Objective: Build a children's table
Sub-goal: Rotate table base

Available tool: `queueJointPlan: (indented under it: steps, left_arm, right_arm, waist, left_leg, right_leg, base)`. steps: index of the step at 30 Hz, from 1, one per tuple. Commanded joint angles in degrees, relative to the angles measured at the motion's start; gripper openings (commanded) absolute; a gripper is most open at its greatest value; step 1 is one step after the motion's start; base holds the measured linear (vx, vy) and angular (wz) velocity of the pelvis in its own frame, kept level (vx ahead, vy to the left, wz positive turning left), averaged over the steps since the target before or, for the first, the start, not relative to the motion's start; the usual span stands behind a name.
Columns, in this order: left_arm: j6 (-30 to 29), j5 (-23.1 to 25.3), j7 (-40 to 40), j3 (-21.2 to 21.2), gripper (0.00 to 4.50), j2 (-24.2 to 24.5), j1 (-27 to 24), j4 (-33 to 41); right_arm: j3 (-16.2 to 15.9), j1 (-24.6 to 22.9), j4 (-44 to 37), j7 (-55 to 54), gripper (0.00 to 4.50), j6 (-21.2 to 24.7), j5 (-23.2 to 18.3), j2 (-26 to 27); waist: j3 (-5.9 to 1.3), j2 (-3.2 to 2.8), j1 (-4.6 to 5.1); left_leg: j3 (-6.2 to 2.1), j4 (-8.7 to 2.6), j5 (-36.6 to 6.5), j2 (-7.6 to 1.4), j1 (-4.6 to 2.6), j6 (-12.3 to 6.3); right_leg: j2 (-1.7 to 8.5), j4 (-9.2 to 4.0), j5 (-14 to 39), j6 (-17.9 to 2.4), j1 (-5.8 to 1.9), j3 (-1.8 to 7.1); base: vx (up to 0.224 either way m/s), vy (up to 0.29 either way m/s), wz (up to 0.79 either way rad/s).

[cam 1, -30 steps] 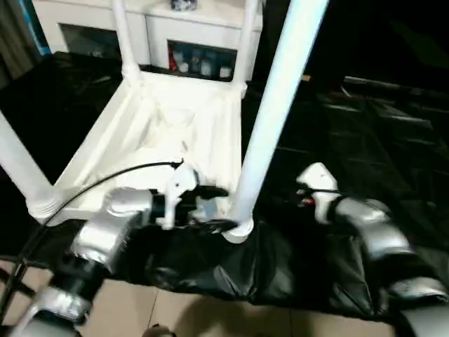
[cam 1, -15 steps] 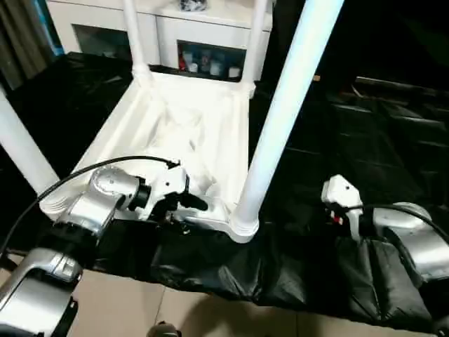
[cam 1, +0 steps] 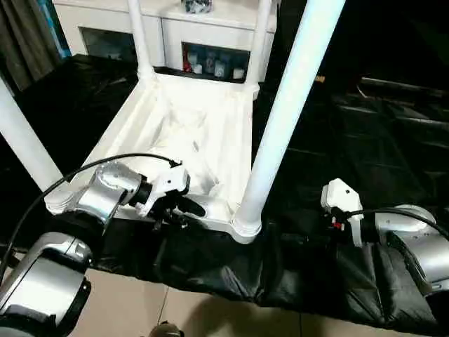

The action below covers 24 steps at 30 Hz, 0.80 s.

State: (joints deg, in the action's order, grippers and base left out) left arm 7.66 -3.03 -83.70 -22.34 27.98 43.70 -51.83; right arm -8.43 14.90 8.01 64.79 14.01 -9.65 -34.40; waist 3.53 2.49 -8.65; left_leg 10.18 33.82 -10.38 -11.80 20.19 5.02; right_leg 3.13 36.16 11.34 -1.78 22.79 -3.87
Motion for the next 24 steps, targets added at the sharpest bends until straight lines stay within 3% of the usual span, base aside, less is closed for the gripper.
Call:
queueJointPlan:
  steps: [1, 8, 16, 17, 24]
  left_arm:
    - [0.46, 0.77, -0.74, 0.24, 1.48, -0.39, 1.24, -1.25]
    - [1.57, 2.1, -0.8, 0.45, 0.93, -0.78, 1.86, -3.97]
    - [1.26, 1.75, -1.57, 1.41, 0.41, -1.1, 1.85, -4.88]
    - [1.16, 1.61, -1.65, 1.52, 0.18, -1.13, 1.86, -4.88]
    - [-5.05, -1.78, -0.31, 5.09, 0.03, -2.06, -0.36, -2.23]
  right_arm:
    - [0.06, -0.87, -1.73, -0.23, 4.5, 1.12, -1.08, -0.75]
    - [-0.07, -1.33, -3.33, 0.27, 4.5, 2.5, -1.54, -0.62]
    - [-0.33, -1.18, -3.97, 0.5, 4.5, 3.11, -1.9, -0.88]
    - [-0.34, -1.13, -3.94, 0.55, 4.5, 3.1, -1.93, -0.89]
    - [-1.18, -0.26, -3.81, -0.15, 4.5, 3.35, -2.05, 0.94]
  waist:
    - [-4.0, -0.71, -0.3]
    - [-3.92, -0.77, -0.43]
    - [-3.94, -0.46, -0.53]
    - [-3.92, -0.55, -0.53]
    - [-3.96, -0.09, -0.32]
  left_leg:
    - [-0.65, -3.58, -10.79, -1.73, -0.28, -1.07]
    - [-0.73, -3.68, -11.62, -1.77, -0.33, -0.82]
    - [-0.65, -3.59, -10.61, -1.8, -0.32, -1.1]
    - [-0.69, -3.64, -10.78, -1.86, -0.33, -1.08]
    - [-0.7, -3.63, -9.61, -1.92, -0.1, -1.39]
  right_leg:
    - [5.12, -4.53, 8.2, -10.51, -3.39, 3.06]
    - [5.26, -4.85, 10.79, -9.94, -3.34, 3.03]
    - [5.31, -4.6, 9.43, -10.35, -3.29, 3.03]
    - [5.35, -4.59, 9.7, -10.35, -3.27, 3.02]
    - [5.61, -4.3, 8.86, -10.71, -3.38, 3.04]
  base:
    - [0.0, 0.0, 0.0]
    - [0.0, 0.0, 0.0]
    - [0.0, 0.0, 0.0]
    - [0.0, 0.0, 0.0]
    - [0.0, 0.0, 0.0]
